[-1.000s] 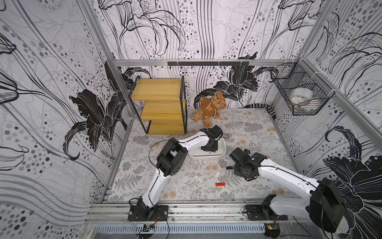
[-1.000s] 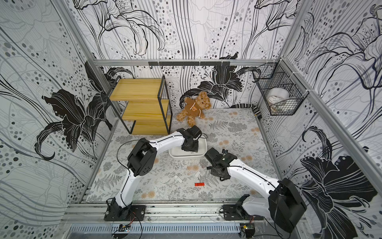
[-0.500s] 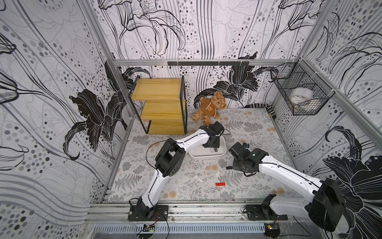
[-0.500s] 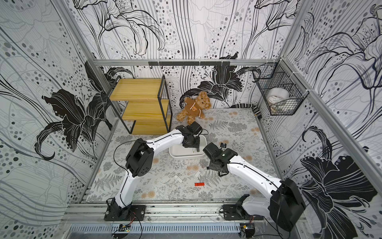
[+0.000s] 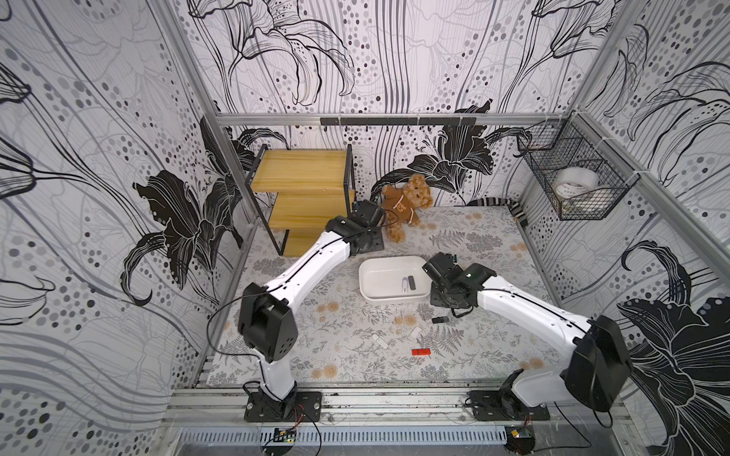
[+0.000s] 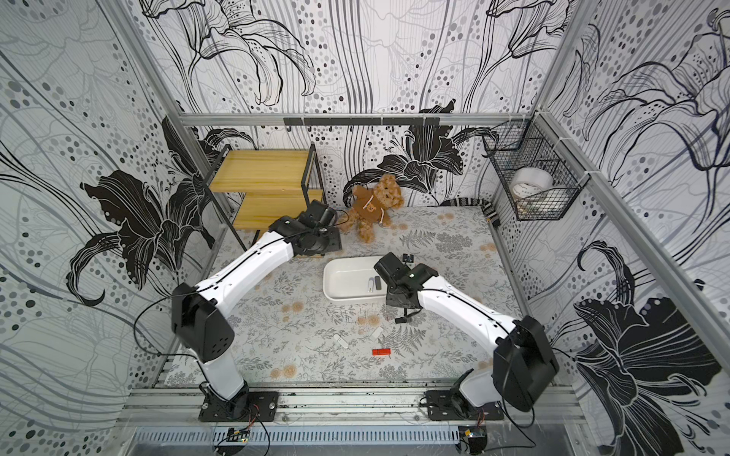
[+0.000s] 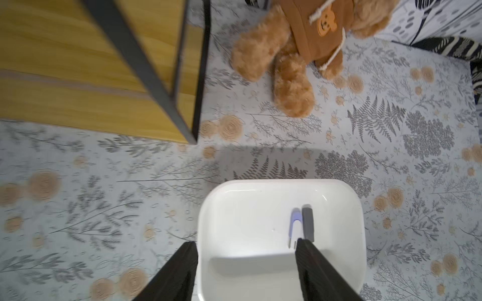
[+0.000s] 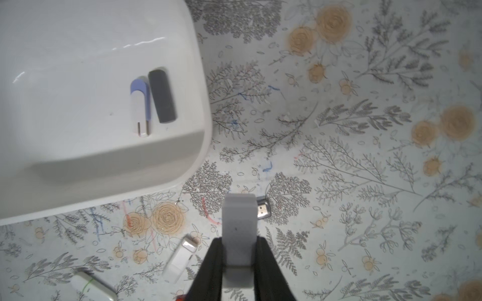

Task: Put the usb flash drive into the storage box
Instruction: Place the USB flash in the storage box.

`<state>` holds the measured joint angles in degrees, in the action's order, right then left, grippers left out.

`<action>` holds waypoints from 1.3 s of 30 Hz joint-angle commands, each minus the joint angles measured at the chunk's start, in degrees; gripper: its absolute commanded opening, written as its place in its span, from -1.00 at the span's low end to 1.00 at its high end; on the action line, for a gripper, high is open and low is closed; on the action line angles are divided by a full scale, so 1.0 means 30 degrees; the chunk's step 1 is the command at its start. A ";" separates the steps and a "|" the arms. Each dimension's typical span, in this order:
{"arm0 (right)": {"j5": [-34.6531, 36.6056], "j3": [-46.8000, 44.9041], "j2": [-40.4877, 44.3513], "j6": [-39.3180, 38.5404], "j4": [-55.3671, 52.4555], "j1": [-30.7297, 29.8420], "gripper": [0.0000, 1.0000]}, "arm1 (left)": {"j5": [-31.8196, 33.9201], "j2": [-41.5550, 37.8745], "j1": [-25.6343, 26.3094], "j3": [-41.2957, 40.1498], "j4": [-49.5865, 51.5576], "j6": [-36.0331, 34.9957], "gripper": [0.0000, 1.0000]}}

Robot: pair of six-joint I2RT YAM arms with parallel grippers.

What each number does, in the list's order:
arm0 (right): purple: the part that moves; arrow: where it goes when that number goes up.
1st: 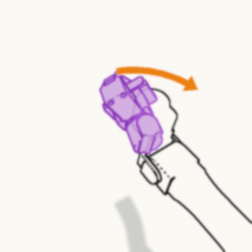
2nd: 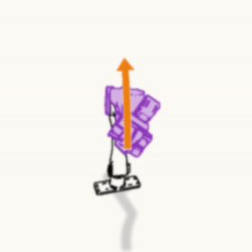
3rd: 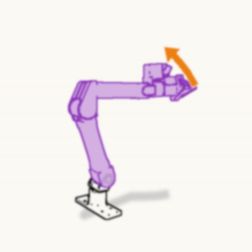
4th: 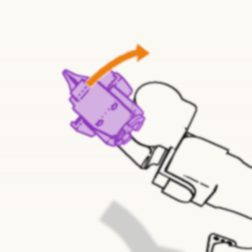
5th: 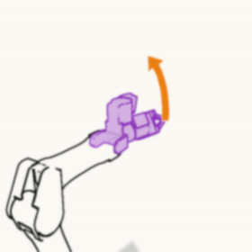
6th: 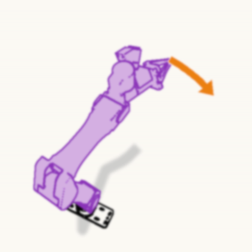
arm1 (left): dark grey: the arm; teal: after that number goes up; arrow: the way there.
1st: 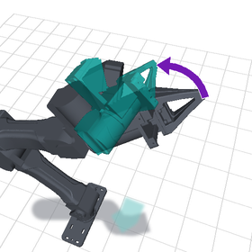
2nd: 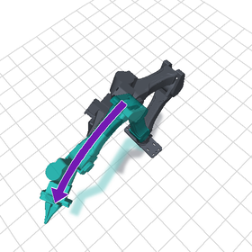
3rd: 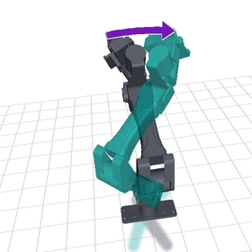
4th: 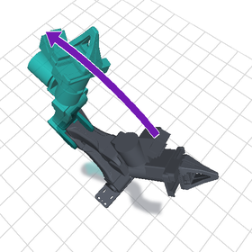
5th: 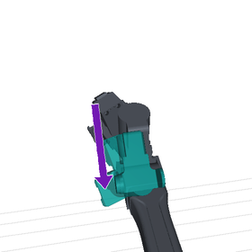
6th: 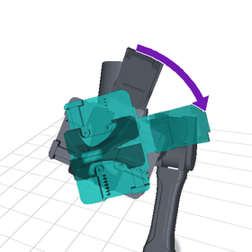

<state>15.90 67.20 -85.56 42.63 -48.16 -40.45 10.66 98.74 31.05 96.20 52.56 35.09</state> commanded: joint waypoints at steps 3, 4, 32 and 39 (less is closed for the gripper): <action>-0.1166 0.3833 -0.3138 -0.2504 0.0921 0.0035 -1.00 | 0.2122 -0.3015 0.0198 -0.3265 0.2212 0.0559 0.41; -0.1285 0.4404 -0.3823 -0.2715 0.0987 0.0035 -1.00 | 0.2062 -0.3670 0.0198 -0.4195 0.2161 0.0732 0.44; -0.2605 0.8684 -1.2114 -0.5187 0.3753 0.0232 -1.00 | -0.0556 -0.7044 0.4439 -1.2891 -0.1181 0.6995 0.46; -0.2576 0.8140 -1.2232 -0.5330 0.3903 0.0794 -1.00 | -0.0761 -0.6700 0.4787 -1.3329 -0.1661 0.7364 0.46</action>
<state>8.08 92.14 -121.25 27.53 -36.73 -38.85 8.49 78.02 45.01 56.73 49.71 55.83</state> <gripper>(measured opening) 0.218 0.729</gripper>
